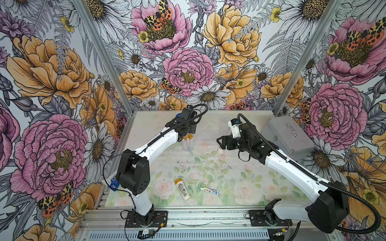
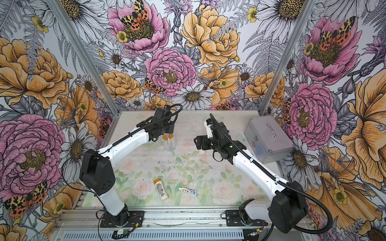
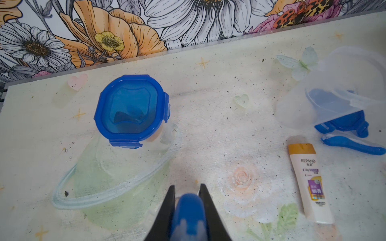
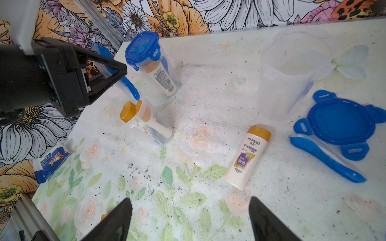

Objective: Pack away toiletry kits
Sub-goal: Place the toiletry item into the container.

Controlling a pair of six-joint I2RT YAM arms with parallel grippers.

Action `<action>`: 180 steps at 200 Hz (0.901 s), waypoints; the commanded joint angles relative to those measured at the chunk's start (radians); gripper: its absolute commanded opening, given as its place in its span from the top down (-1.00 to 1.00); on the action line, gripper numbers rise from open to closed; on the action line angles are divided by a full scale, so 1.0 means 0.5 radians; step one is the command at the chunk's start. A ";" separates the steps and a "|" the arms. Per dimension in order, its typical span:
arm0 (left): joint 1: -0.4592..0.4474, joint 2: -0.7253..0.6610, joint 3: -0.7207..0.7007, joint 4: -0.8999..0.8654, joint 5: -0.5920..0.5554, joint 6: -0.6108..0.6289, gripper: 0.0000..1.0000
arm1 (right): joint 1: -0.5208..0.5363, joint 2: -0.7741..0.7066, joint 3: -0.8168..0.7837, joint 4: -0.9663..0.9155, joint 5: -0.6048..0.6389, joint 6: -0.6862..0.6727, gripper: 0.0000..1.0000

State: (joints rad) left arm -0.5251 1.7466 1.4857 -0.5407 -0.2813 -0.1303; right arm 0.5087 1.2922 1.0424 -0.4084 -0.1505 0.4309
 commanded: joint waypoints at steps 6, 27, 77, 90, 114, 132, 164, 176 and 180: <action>0.029 -0.072 -0.065 0.077 -0.042 0.040 0.95 | -0.011 0.048 0.075 0.019 0.019 0.031 -0.74; 0.032 -0.085 -0.087 0.085 -0.030 0.047 0.95 | -0.011 0.069 0.091 0.019 0.007 0.034 -0.73; 0.024 -0.084 -0.146 0.108 -0.026 0.057 0.93 | -0.011 0.126 0.126 0.020 -0.012 0.028 -0.73; 0.025 -0.096 -0.146 0.106 -0.026 0.055 0.92 | -0.009 0.143 0.138 0.021 -0.024 0.025 -0.73; 0.023 -0.131 -0.143 0.107 -0.029 0.059 0.91 | -0.010 0.166 0.149 0.020 -0.036 0.022 -0.73; 0.023 -0.152 -0.145 0.108 -0.021 0.064 0.91 | -0.009 0.191 0.160 0.020 -0.052 0.017 -0.73; 0.024 -0.181 -0.157 0.104 -0.026 0.068 0.90 | -0.011 0.242 0.191 0.019 -0.087 0.009 -0.73; 0.023 -0.186 -0.169 0.105 -0.032 0.067 0.90 | -0.011 0.253 0.197 0.024 -0.095 0.009 -0.73; 0.025 -0.184 -0.174 0.105 -0.033 0.066 0.90 | -0.009 0.256 0.198 0.022 -0.095 0.008 -0.73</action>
State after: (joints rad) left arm -0.5186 1.6955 1.4220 -0.4919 -0.2848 -0.1177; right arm 0.5087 1.4025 1.1049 -0.4088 -0.1795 0.4370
